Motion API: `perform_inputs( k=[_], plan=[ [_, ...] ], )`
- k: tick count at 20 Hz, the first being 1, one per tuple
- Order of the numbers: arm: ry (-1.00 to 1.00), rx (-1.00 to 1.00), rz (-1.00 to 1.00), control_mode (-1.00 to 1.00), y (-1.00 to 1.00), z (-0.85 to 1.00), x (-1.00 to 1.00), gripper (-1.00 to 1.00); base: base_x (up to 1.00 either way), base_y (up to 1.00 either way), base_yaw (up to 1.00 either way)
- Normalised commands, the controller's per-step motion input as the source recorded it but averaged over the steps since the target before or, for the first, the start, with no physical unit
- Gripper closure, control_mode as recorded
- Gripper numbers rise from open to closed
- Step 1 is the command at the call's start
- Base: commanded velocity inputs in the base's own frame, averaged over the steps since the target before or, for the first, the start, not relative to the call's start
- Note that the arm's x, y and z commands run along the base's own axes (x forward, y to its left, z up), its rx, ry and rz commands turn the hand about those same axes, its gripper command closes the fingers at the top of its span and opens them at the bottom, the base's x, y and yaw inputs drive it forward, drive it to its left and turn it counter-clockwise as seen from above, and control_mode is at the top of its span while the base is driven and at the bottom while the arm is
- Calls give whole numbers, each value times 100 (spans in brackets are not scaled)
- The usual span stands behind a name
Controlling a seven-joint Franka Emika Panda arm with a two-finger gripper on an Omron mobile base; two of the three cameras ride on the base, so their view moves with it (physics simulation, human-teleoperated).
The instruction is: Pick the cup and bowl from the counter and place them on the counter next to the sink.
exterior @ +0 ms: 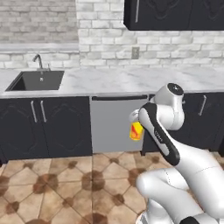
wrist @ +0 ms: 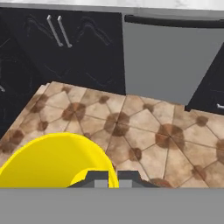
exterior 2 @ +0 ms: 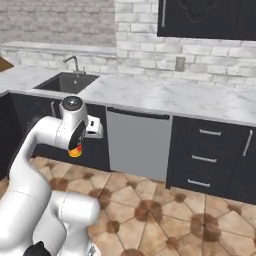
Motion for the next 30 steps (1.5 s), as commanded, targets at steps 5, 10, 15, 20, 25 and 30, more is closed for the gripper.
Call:
perform_inputs(
  k=[5, 10, 15, 20, 25, 30],
  plan=[
    [0, 0, 0, 100, 0, 0, 0, 100, 69, 46, 0],
    [0, 0, 0, 100, 0, 0, 0, 100, 52, 79, -6],
    [0, 0, 0, 100, 0, 0, 0, 100, 76, 83, -7],
    [0, 0, 0, 100, 0, 0, 0, 100, 81, 62, -8],
    [0, 0, 0, 100, 0, 0, 0, 100, 62, 63, -4],
    [0, 0, 0, 100, 0, 0, 0, 100, 43, 63, 1]
  ],
)
